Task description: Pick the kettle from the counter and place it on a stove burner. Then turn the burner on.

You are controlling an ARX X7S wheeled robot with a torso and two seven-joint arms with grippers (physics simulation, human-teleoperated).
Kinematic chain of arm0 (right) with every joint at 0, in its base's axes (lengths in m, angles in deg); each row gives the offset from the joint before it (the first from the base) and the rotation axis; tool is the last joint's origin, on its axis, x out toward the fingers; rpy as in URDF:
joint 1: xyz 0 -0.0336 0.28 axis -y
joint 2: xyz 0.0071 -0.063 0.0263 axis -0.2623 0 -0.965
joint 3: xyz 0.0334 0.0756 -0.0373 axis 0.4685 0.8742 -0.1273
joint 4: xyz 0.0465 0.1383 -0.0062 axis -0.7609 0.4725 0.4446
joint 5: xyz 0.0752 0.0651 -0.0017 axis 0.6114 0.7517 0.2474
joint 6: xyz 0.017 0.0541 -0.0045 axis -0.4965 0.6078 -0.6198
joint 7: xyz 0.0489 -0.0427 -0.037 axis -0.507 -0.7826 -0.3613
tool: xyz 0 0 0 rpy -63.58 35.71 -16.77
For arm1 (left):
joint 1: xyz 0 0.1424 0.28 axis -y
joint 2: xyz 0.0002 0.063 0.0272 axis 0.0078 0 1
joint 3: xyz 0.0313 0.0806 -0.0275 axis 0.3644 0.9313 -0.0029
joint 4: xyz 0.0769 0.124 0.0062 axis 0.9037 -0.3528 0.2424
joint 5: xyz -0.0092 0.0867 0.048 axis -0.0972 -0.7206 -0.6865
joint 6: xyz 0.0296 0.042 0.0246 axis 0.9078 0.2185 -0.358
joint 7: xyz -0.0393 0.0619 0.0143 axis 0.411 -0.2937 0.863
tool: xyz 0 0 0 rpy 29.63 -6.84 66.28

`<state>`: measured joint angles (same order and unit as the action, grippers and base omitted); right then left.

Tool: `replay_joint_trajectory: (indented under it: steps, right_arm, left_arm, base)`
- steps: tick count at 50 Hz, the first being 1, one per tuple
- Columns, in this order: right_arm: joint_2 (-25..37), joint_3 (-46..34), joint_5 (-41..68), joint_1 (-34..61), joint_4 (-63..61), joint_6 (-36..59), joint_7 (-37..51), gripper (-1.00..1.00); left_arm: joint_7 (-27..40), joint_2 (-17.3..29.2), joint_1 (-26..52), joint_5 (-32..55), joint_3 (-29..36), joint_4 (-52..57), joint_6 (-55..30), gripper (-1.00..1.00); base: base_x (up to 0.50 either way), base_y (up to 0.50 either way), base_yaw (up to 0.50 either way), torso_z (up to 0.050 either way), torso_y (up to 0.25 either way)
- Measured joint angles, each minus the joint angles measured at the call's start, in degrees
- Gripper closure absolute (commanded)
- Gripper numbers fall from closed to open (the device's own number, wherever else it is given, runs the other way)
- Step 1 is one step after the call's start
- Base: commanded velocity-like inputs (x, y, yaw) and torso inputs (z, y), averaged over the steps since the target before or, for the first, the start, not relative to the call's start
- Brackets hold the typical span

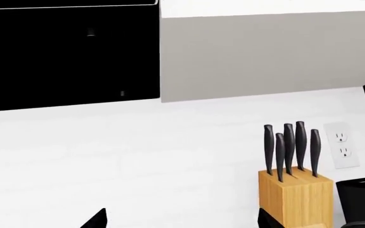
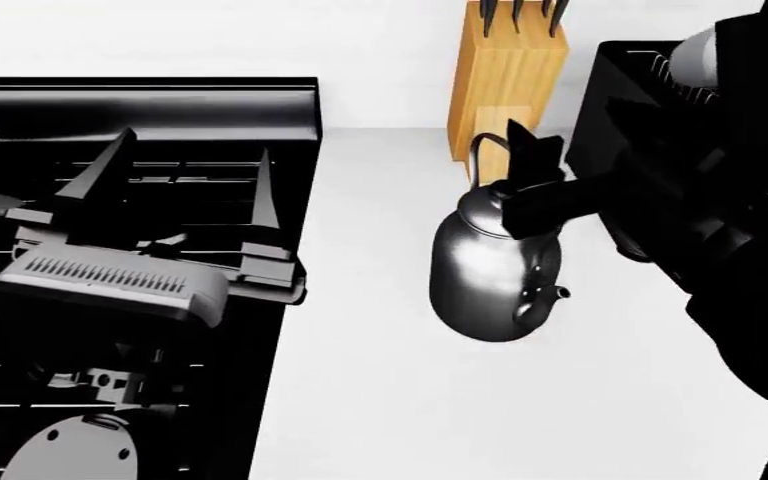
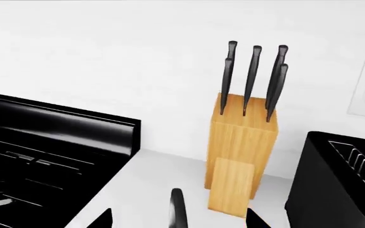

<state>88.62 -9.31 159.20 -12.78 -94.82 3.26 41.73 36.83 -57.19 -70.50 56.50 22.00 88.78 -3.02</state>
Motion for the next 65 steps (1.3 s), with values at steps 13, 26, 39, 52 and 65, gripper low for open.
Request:
replay_joint_trajectory:
  steps: [13,26,39,52,65]
  right_arm:
    - [4.8,-6.7,11.0,5.5,6.5,0.4,8.0,-1.00]
    - [5.2,-9.5,9.9,4.9,8.5,0.0,6.4,-1.00]
    - [4.7,-11.6,5.8,3.9,9.3,-0.9,2.9,-1.00]
    - [3.7,-14.1,1.0,2.8,10.0,-2.5,-1.1,-1.00]
    - [3.6,-16.0,-2.7,1.6,10.4,-4.1,-4.5,1.00]
  left_arm:
    - [0.5,0.4,0.0,0.5,0.2,0.3,-0.1,-1.00]
    - [1.0,0.8,0.1,1.0,0.3,0.6,-0.1,-1.00]
    - [1.4,1.2,0.1,1.5,0.4,0.7,-0.1,-1.00]
    - [1.8,1.6,0.2,1.9,0.5,0.6,0.0,-1.00]
    - [2.1,2.0,0.2,2.2,0.6,0.5,0.3,-1.00]
  base:
    - [0.00,0.00,0.00,0.000,0.000]
    - [0.00,0.00,0.00,0.000,0.000]
    - [0.00,0.00,0.00,0.000,0.000]
    - [0.00,0.00,0.00,0.000,0.000]
    - [0.00,0.00,0.00,0.000,0.000]
